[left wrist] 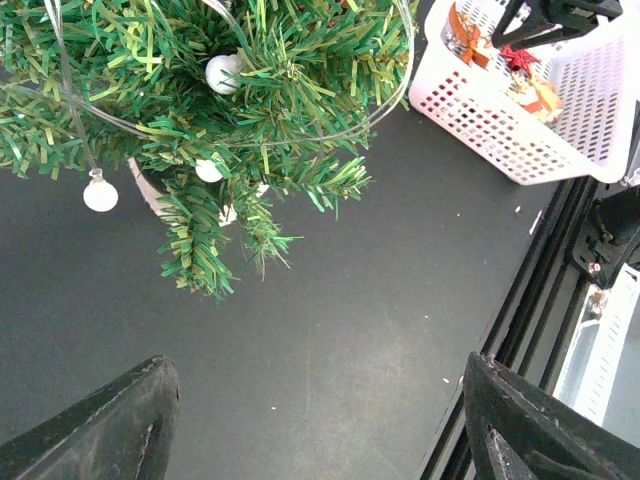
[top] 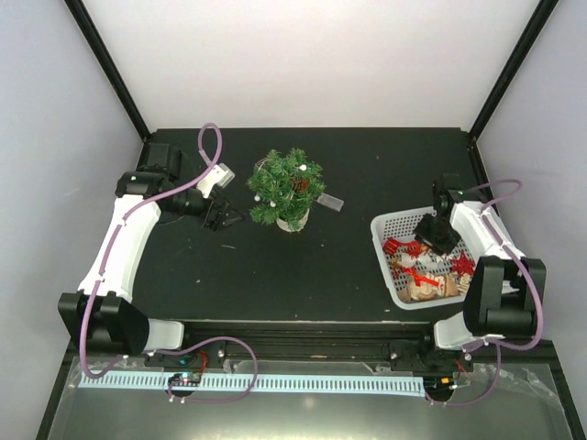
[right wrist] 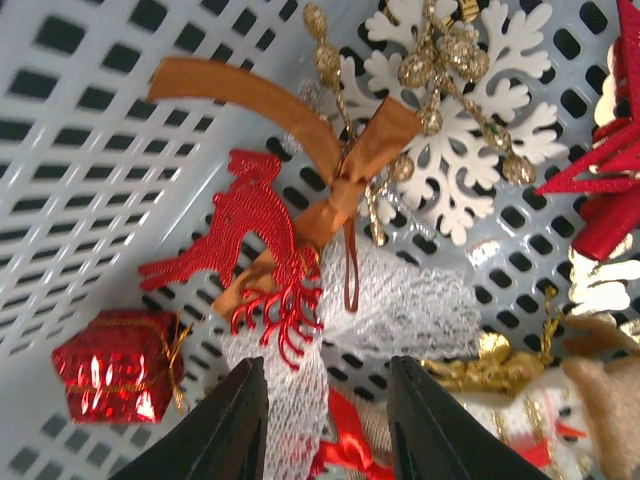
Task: Decorate the small christmas tree
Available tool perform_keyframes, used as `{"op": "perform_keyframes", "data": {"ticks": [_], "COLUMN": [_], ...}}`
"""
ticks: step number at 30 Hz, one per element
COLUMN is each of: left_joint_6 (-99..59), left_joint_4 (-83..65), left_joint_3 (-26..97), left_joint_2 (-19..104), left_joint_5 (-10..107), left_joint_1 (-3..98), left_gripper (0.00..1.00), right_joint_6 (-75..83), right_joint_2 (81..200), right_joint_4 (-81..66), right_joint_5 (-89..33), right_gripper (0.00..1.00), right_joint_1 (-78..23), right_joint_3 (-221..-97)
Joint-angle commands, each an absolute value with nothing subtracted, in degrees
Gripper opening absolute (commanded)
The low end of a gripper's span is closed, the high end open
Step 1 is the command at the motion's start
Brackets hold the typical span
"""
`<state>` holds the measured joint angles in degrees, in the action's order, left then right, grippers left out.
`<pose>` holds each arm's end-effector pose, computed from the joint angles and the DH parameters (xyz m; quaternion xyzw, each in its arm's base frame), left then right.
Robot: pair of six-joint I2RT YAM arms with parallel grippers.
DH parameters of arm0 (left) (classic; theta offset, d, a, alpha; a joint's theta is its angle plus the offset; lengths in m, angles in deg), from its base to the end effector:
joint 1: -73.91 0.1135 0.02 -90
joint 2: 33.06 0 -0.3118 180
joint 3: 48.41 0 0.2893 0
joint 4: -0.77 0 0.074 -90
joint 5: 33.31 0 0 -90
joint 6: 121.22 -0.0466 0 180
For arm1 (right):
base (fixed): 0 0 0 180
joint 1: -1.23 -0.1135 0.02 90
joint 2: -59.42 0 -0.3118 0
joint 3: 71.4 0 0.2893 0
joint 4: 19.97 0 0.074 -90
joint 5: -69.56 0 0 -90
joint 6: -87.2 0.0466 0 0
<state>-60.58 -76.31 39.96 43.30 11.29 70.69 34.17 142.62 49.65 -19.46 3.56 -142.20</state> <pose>0.2721 -0.0485 0.3799 0.3326 0.8413 -0.3220 0.2792 0.2821 -0.0123 0.2416 0.3360 0.9392 0.0126 0.0690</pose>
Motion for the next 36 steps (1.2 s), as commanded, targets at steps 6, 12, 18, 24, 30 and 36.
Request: {"op": "perform_keyframes", "data": {"ticks": [6, 12, 18, 24, 30, 36], "left_joint_6": [-62.8, -63.6, -62.8, -62.8, -63.0, -63.0], "left_joint_4": [-77.9, -79.3, -78.8, -78.5, -78.2, -77.8], "left_joint_3": [40.5, 41.0, 41.5, 41.7, 41.7, 41.3], "left_joint_2": [42.4, 42.5, 42.8, 43.1, 43.1, 43.1], "left_joint_5": [11.4, 12.1, 12.7, 13.6, 14.2, 14.6], "left_joint_1": [70.7, 70.7, 70.9, 70.9, 71.2, 71.4], "left_gripper": [0.78, 0.78, 0.78, 0.78, 0.78, 0.78], "right_joint_6": [33.9, 33.2, 32.3, 31.7, 31.2, 30.7], "right_joint_2": [150.8, 154.1, 155.7, 156.4, 156.3, 152.9], "right_joint_4": [43.8, 42.1, 41.1, 40.3, 39.6, 40.6], "right_joint_5": [-18.4, -18.2, -17.8, -18.2, -18.1, -17.8], "right_gripper": [0.34, 0.33, 0.33, 0.28, 0.19, 0.13], "right_joint_1": [6.1, 7.1, 7.7, 7.9, 8.0, 7.9], "right_joint_3": [-145.2, -145.8, -145.6, -145.0, -143.7, -143.0]}}
